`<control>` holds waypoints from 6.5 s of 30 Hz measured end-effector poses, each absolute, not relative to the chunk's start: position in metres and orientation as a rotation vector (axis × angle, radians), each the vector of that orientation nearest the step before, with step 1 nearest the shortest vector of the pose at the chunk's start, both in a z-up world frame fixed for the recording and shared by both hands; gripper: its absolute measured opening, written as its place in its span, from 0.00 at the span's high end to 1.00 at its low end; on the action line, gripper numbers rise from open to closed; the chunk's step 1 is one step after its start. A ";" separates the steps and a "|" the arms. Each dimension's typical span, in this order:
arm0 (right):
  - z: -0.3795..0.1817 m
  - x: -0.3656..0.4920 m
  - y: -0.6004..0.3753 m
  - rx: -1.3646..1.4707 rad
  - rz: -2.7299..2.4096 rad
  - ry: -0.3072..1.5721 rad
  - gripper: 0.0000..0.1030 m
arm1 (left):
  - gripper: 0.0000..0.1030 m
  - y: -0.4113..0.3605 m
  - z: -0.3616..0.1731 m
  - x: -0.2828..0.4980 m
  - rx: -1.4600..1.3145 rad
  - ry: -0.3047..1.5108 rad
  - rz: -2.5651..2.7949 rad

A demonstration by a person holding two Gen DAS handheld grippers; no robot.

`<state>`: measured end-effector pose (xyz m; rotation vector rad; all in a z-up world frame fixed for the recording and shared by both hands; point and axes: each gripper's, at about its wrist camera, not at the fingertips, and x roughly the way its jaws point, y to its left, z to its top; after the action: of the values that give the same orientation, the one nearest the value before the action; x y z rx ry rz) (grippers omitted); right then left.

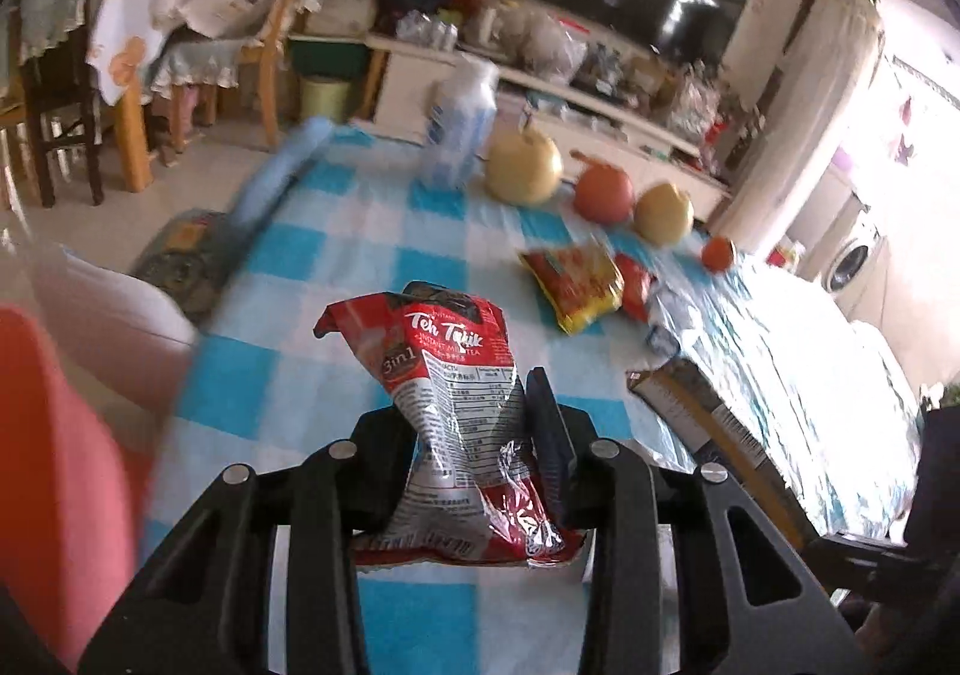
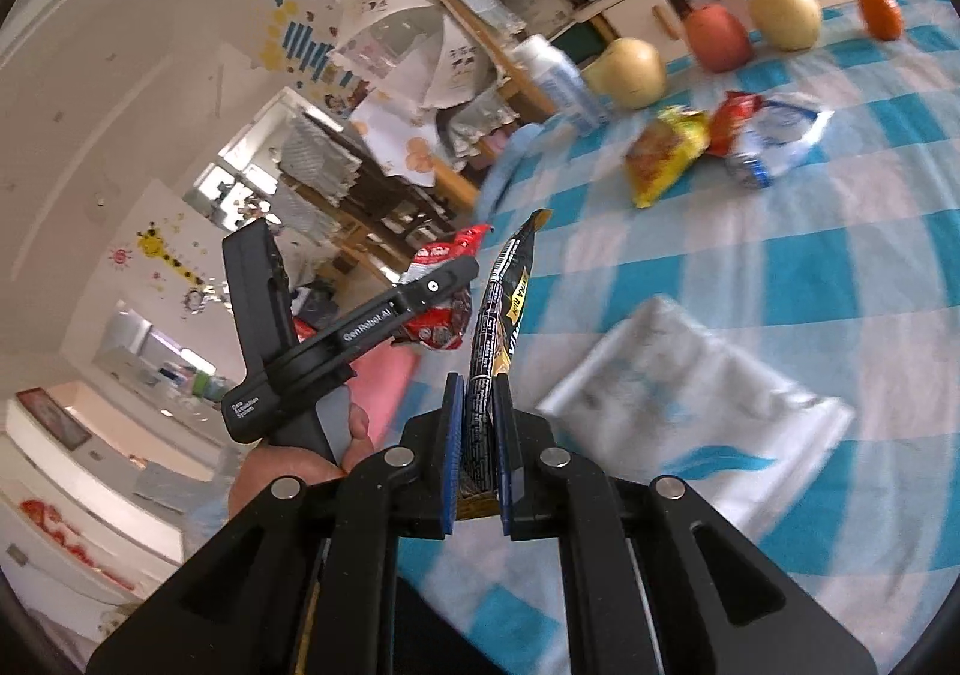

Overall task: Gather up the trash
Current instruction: 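Lift the Tek Tok bag and snack bar and carry both over the pink bucket, then open both grippers to drop the bag and bar into the bucket, then move both tools back over the table toward the remaining snack packets, then grasp the yellow snack packet with the left gripper while the right gripper grasps the white milk pouch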

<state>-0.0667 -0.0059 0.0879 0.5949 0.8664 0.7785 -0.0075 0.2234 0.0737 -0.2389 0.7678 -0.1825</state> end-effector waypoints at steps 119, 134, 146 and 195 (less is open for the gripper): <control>0.077 -0.035 -0.108 0.419 0.292 0.789 0.05 | 0.09 0.128 0.071 0.019 0.263 0.709 -0.326; 0.042 0.056 -0.119 0.500 0.341 0.869 0.21 | 0.09 0.065 0.033 0.116 0.566 0.762 -0.518; 0.026 0.101 -0.099 0.400 0.353 0.922 0.21 | 0.10 0.064 0.016 0.172 0.539 0.878 -0.593; 0.035 0.095 -0.076 0.183 0.437 0.911 0.24 | 0.51 0.099 0.035 0.048 -0.070 0.838 -0.377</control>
<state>0.0951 -0.0757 0.0349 0.1830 0.9107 0.4371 0.0477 0.0986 0.0347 -0.0703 0.8378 -0.3765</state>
